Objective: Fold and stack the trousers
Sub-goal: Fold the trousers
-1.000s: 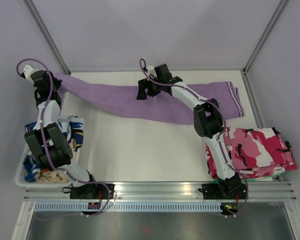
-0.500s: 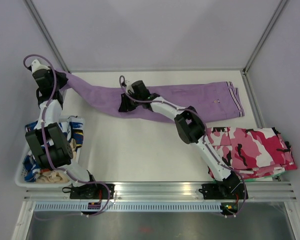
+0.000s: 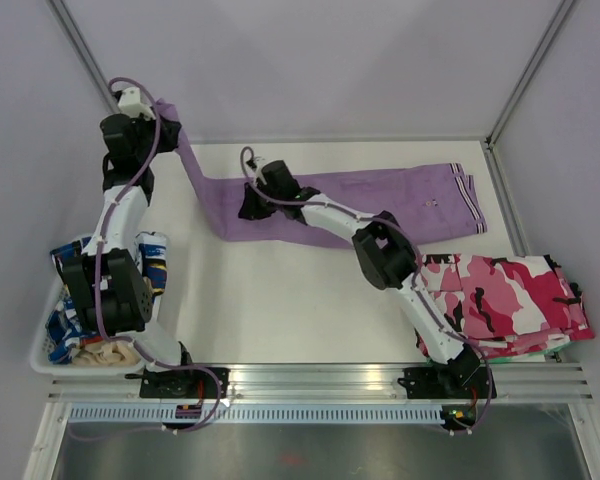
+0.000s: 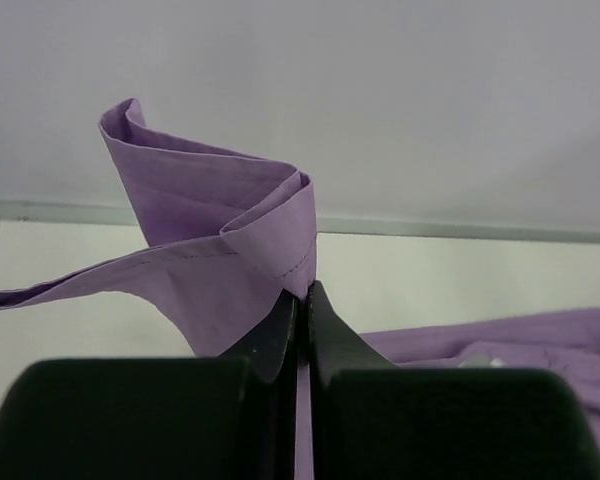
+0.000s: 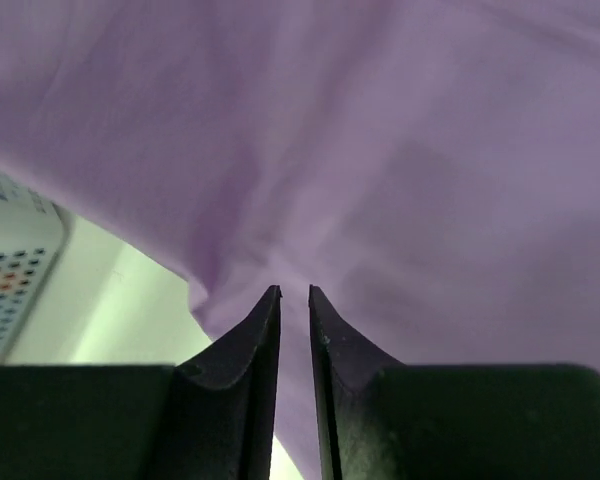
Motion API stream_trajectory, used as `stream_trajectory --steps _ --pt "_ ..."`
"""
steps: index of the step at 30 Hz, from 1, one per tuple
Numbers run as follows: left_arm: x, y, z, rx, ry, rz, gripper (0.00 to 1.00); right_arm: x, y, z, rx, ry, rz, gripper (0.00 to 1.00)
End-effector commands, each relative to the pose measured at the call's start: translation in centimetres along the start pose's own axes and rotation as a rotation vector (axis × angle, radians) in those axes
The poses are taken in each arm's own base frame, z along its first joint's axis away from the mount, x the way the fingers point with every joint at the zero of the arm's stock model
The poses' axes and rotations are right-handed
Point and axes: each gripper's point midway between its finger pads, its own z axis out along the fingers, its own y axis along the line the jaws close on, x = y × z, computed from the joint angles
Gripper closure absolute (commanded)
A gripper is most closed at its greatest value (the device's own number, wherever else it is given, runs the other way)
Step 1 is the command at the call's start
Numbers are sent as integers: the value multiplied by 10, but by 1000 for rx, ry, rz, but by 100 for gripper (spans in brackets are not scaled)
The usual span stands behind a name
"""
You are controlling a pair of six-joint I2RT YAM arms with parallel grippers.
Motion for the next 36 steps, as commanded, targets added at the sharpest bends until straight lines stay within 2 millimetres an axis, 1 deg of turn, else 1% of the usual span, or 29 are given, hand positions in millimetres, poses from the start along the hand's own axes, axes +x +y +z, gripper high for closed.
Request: stream_trajectory --steps 1,2,3,4,5,6,7,8,9,10,11,12,13,14,15,16,17,18,19,20,21,22,23,24,25,27,28,31,36 --pt "-18 -69 -2 169 -23 258 98 -121 -31 -99 69 -253 165 77" --pt "-13 -78 -3 184 -8 269 98 -137 -62 -126 112 -293 204 77" --pt "-12 -89 -5 199 -9 276 98 -140 -70 -156 144 -308 240 77" --pt "-3 -102 -6 222 7 263 98 -142 -83 -175 174 -321 258 77" --pt "5 -116 -7 250 17 252 98 -151 -112 -207 233 -360 287 76" --pt "6 -128 -8 268 4 247 98 -153 -114 -239 259 -382 292 73" --pt "24 -146 -9 305 32 223 98 -153 -123 -259 291 -396 288 71" --pt "30 -158 -10 327 39 218 98 -157 -145 -290 352 -426 307 70" --pt "39 -166 -8 316 49 215 98 -159 -144 -319 380 -452 304 69" --pt "58 -194 -8 356 81 203 98 -157 -153 -336 413 -453 302 68" --pt "70 -206 -7 364 100 188 98 -155 -166 -369 465 -464 320 68" --pt "80 -214 -2 342 113 169 98 -148 -175 -382 494 -454 330 68" --pt "95 -248 -4 385 131 129 98 -143 -182 -394 521 -442 339 68" --pt "121 -259 3 386 174 120 98 -132 -198 -415 565 -424 375 68" --pt "133 -267 8 348 178 128 98 -128 -201 -426 575 -423 383 68" --pt "147 -298 4 376 186 140 98 -123 -205 -433 578 -420 393 68" --pt "174 -304 10 364 224 146 98 -119 -216 -452 597 -433 410 68" --pt "188 -315 10 378 242 145 98 -110 -221 -455 605 -424 431 68" --pt "202 -335 5 410 265 129 98 -105 -228 -462 614 -423 444 68" --pt "228 -340 6 419 307 129 98 -100 -231 -462 607 -410 443 68" --pt "243 -343 6 411 330 131 98 -93 -235 -461 612 -397 458 68" --pt "258 -354 1 427 356 127 98 -89 -237 -461 613 -389 469 68" --pt "273 -353 0 419 399 129 98 -87 -239 -459 597 -382 477 68" --pt "296 -352 0 410 445 133 98 -83 -239 -455 583 -376 492 68" --pt "304 -358 -3 410 470 115 98 -85 -235 -449 541 -371 490 68" --pt "321 -362 -9 423 521 105 98 -78 -238 -438 503 -354 527 68" --pt "324 -368 -15 436 531 105 98 -77 -238 -434 485 -349 538 68" --pt "327 -374 -21 455 555 125 98 -71 -240 -419 430 -323 574 67" --pt "327 -370 -30 461 591 159 97 -72 -222 -384 345 -269 570 53"
